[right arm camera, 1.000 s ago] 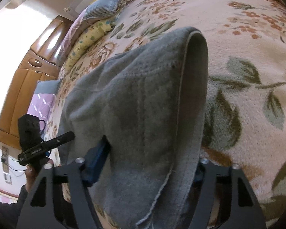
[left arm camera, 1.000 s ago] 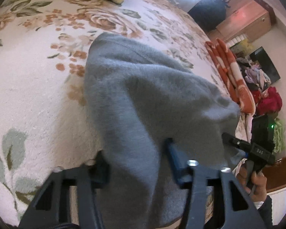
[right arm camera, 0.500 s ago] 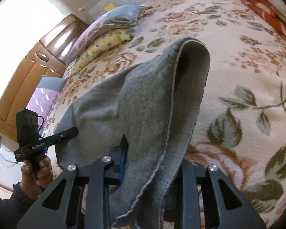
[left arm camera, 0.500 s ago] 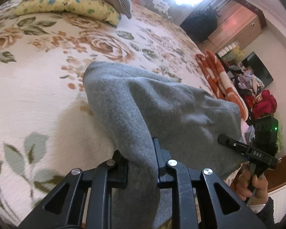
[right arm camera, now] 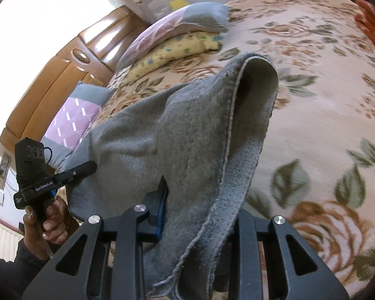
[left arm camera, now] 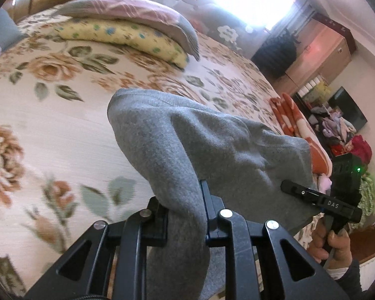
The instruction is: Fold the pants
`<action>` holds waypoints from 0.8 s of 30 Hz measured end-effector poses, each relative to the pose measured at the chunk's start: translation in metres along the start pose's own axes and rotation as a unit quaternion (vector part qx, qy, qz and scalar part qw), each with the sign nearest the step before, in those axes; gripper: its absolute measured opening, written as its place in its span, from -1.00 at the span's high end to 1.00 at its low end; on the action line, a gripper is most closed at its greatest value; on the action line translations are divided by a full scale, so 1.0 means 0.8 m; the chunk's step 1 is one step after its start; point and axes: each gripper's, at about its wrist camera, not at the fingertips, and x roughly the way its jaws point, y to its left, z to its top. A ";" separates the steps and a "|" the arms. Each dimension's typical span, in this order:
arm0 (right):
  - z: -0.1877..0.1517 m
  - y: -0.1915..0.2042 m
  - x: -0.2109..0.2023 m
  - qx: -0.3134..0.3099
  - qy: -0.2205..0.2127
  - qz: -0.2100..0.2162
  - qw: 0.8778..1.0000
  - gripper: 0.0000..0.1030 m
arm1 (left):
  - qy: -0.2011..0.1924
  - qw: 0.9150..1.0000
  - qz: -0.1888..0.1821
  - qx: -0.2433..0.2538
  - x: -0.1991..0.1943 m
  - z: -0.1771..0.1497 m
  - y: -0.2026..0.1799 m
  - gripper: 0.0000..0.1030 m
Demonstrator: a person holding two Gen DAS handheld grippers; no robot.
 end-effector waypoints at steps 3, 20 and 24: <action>0.008 0.023 0.016 -0.017 0.007 0.006 1.000 0.43 | -0.011 1.000 0.015 -0.005 -0.016 0.001 0.015 0.64; 0.052 0.098 0.107 -0.068 0.036 0.034 0.996 0.43 | -0.049 0.996 0.067 -0.040 -0.057 0.021 0.096 0.64; 0.059 0.104 0.129 -0.070 0.044 0.034 0.996 0.43 | -0.049 0.995 0.074 -0.045 -0.053 0.027 0.111 0.64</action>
